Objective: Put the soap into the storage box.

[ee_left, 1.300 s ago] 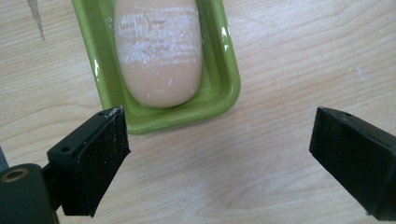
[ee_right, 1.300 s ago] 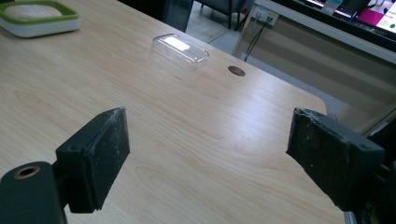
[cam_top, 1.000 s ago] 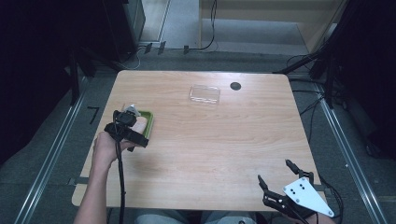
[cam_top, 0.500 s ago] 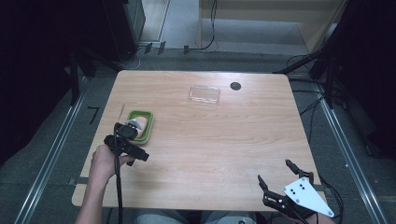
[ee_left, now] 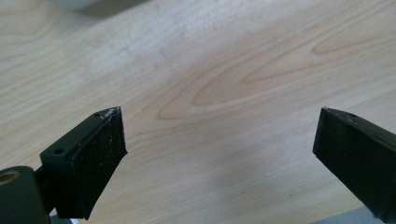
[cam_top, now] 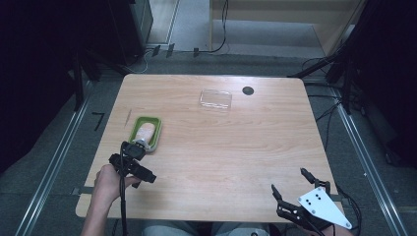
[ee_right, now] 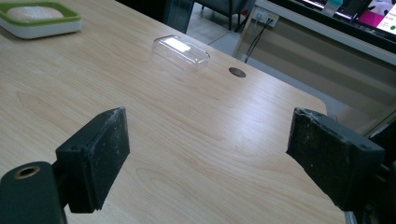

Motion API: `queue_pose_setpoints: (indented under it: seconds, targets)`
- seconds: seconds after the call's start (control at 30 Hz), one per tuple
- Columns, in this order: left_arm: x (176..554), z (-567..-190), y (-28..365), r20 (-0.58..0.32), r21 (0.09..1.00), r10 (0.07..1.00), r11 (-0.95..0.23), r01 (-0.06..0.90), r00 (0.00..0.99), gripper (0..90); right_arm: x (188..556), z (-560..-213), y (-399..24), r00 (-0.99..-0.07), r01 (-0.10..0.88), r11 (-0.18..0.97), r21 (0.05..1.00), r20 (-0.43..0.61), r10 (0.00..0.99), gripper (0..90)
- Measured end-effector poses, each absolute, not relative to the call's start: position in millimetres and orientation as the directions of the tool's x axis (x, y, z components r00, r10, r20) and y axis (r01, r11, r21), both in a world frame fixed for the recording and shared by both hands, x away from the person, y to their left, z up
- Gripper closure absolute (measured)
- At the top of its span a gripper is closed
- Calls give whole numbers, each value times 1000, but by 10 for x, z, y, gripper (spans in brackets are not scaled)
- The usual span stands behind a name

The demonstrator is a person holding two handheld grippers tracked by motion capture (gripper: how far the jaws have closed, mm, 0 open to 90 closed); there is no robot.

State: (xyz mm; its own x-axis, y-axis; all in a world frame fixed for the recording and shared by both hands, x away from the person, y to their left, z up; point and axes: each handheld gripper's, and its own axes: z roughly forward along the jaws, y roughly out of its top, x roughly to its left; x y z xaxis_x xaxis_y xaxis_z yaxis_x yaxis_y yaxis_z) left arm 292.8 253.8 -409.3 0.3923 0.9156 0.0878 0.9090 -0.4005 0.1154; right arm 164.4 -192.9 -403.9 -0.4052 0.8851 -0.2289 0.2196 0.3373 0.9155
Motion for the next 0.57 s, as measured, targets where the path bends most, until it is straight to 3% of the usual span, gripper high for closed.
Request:
queue_pose_setpoints:
  seconds: [0.57]
  targets:
    - [2705,-4333,2561,73,69,910,-413,908,408,25,1642,-4036,-1926,-404,211,340,916,-235,884,133]
